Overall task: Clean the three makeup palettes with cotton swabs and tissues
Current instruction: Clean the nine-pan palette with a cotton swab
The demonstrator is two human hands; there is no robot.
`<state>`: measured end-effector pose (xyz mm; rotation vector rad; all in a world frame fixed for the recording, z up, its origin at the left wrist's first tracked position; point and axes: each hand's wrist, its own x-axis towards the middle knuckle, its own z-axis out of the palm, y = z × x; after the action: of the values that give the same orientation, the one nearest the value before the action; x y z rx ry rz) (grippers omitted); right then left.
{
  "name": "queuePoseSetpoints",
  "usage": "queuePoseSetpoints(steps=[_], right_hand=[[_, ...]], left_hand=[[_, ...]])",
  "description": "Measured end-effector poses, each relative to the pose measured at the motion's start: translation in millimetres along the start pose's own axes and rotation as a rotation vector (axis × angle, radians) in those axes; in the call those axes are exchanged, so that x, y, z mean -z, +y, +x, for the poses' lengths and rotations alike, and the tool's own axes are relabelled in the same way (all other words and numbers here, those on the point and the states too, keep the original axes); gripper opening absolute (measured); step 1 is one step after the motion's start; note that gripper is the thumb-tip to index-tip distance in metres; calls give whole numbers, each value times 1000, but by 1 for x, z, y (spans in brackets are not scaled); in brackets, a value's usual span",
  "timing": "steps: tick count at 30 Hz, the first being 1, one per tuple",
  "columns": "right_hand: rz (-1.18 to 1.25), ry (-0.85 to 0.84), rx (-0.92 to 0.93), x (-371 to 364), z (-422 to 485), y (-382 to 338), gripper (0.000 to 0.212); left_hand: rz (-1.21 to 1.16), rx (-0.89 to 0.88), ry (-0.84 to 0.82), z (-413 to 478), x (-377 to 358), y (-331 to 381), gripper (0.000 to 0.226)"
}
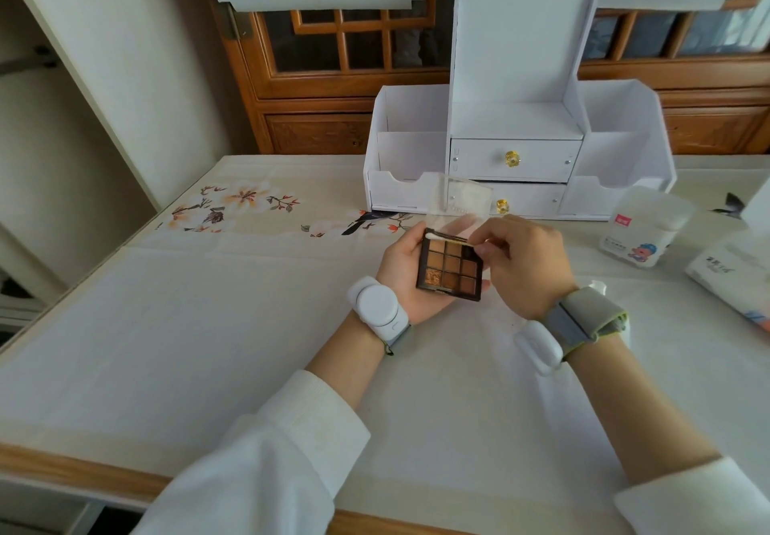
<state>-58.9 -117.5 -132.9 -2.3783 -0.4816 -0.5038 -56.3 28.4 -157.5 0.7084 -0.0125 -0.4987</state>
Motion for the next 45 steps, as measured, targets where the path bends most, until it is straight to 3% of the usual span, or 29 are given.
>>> queuePoseSetpoints(steps=[14, 21, 32, 40, 45], right_hand=[[10, -170, 94, 2, -5, -7, 14], [0, -71, 121, -1, -4, -5, 14], [-1, -142, 181, -2, -5, -4, 15], [2, 200, 112, -8, 0, 6, 13], [-8, 236, 114, -9, 2, 10, 16]], left_hand=[[44, -49, 19, 4, 6, 2, 54], [42, -69, 37, 3, 4, 2, 52], [67, -95, 25, 1, 5, 2, 53], [58, -73, -5, 4, 6, 2, 55], [83, -44, -32, 3, 4, 3, 55]])
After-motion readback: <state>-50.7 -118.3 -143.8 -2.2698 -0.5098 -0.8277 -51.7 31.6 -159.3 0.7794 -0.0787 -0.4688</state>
